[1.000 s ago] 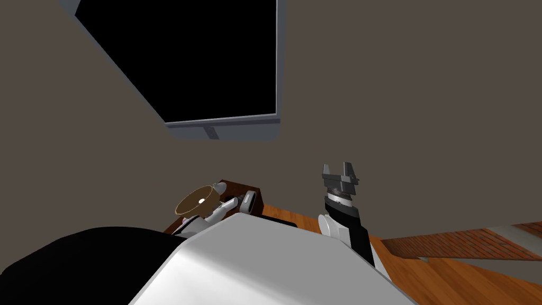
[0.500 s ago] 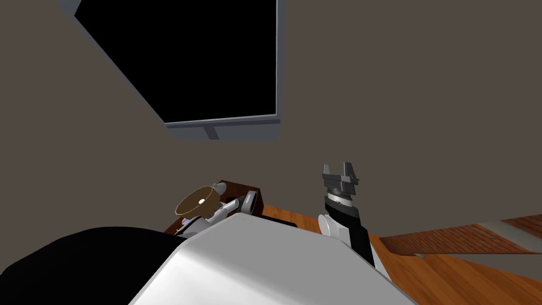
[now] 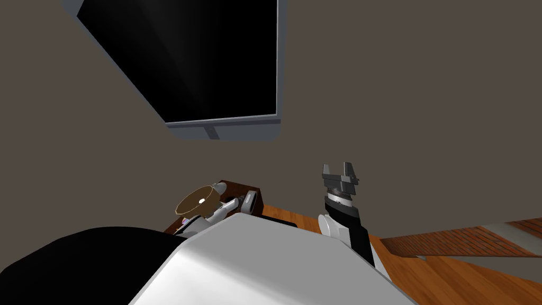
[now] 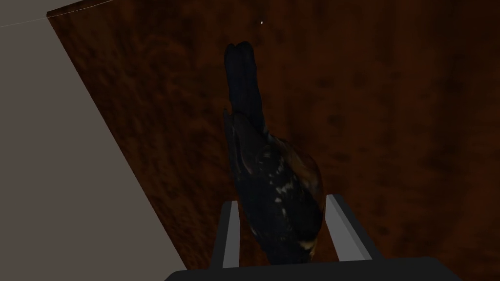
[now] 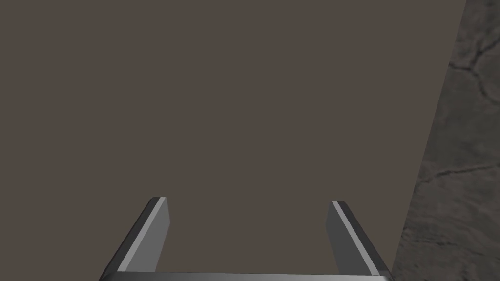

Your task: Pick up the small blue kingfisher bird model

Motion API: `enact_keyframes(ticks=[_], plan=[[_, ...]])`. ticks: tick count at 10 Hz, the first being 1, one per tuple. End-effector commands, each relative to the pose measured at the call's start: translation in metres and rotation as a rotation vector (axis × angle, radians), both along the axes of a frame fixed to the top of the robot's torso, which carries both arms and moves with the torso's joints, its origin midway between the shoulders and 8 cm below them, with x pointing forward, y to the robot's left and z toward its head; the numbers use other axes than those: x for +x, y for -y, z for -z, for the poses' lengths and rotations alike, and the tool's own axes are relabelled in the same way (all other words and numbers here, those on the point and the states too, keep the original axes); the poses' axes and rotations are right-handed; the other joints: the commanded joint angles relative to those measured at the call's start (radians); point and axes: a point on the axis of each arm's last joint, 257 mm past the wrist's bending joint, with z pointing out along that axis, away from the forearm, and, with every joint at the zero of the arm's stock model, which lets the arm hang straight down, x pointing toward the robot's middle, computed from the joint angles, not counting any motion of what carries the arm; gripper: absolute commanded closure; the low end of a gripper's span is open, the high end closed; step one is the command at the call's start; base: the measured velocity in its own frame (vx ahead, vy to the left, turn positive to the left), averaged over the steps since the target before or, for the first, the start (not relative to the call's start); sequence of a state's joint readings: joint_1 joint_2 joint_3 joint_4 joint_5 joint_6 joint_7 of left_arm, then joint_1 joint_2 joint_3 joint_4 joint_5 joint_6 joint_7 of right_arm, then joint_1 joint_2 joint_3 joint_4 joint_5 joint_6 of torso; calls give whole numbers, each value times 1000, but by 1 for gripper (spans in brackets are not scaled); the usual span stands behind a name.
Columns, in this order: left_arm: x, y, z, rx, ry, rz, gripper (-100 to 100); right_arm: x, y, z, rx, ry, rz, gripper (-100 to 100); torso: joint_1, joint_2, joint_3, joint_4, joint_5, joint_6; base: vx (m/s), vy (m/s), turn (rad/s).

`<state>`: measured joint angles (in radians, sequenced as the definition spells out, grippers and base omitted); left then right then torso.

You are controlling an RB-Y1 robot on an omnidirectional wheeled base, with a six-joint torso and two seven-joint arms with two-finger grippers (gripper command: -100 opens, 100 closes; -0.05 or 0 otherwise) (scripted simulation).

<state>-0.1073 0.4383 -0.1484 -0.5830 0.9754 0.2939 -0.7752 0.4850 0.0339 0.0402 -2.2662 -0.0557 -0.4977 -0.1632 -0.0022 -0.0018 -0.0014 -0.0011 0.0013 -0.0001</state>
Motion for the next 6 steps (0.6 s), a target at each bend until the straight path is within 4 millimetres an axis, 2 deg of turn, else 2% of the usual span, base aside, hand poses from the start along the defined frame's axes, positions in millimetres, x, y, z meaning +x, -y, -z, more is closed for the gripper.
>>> enact_keyframes(ticks=[1,3,4,5,6], plan=[[2,-12,-8,3,-2,13,100,0,0,0,0,0,0,0,0,0,0,0,0,0,25,-25,84],[3,-15,-10,3,-2,14,100,0,0,0,0,0,0,0,0,1,0,0,0,0,6,-8,25],[6,-25,-17,2,-2,21,100,0,0,0,0,0,0,0,0,1,0,0,1,0,-20,-39,25],[4,-20,-13,2,0,14,100,0,0,0,0,0,0,0,-2,2,1,0,0,0,-11,-21,17],[4,-22,-14,4,-1,17,0,0,0,0,0,0,0,0,-2,2,1,0,1,1,0,0,0]])
